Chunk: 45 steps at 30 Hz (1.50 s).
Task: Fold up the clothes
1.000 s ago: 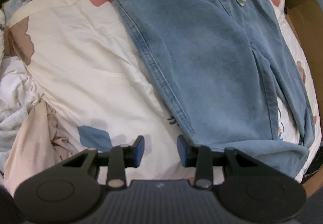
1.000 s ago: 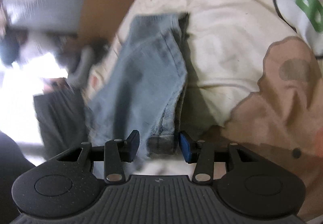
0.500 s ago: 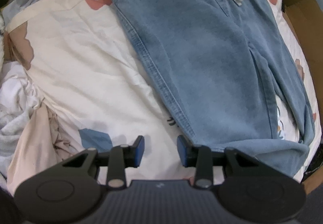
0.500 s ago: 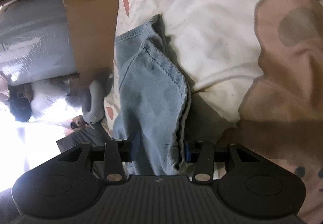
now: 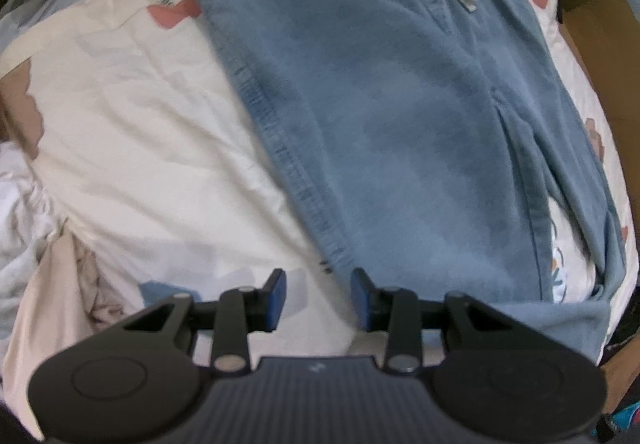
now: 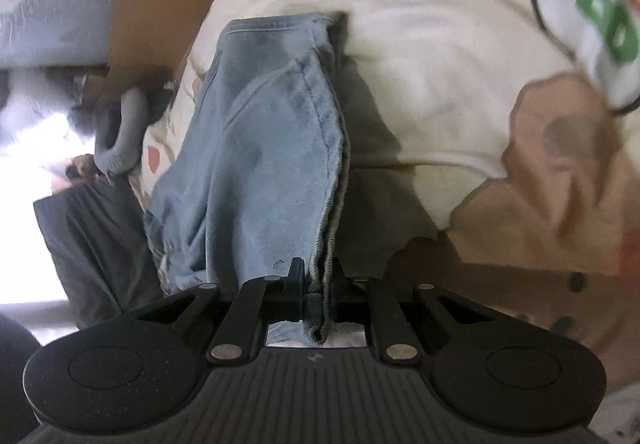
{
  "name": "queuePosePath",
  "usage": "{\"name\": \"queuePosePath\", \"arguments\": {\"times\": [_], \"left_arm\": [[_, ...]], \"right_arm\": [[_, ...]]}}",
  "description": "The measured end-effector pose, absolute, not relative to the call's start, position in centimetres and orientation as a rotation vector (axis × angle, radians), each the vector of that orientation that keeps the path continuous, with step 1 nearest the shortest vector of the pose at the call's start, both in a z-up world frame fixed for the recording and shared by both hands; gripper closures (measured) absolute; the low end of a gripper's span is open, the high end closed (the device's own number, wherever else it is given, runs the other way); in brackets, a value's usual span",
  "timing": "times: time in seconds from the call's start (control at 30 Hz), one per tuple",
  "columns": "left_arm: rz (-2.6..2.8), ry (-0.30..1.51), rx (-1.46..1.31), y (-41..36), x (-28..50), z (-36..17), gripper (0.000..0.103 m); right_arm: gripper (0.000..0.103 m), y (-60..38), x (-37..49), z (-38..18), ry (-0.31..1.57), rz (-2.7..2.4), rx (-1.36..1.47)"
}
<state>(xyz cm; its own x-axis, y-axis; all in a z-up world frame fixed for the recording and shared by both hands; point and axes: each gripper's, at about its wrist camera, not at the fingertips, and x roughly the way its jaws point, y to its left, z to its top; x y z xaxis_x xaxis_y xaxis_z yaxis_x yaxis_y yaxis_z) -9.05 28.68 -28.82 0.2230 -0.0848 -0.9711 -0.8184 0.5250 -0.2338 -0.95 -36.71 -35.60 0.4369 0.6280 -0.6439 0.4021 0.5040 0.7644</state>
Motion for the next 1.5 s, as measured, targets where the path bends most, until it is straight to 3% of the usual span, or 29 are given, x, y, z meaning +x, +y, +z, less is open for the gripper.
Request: {"name": "queuePosePath", "arguments": {"times": [0.53, 1.5], "left_arm": [[0.535, 1.151, -0.959, 30.0, -9.3, -28.6, 0.065], [0.623, 1.038, -1.063, 36.8, -12.1, -30.5, 0.065]], "right_arm": [[0.093, -39.9, -9.8, -29.9, 1.229, 0.085, 0.955], [0.093, -38.3, -14.4, -31.7, 1.414, -0.05, 0.816]]}}
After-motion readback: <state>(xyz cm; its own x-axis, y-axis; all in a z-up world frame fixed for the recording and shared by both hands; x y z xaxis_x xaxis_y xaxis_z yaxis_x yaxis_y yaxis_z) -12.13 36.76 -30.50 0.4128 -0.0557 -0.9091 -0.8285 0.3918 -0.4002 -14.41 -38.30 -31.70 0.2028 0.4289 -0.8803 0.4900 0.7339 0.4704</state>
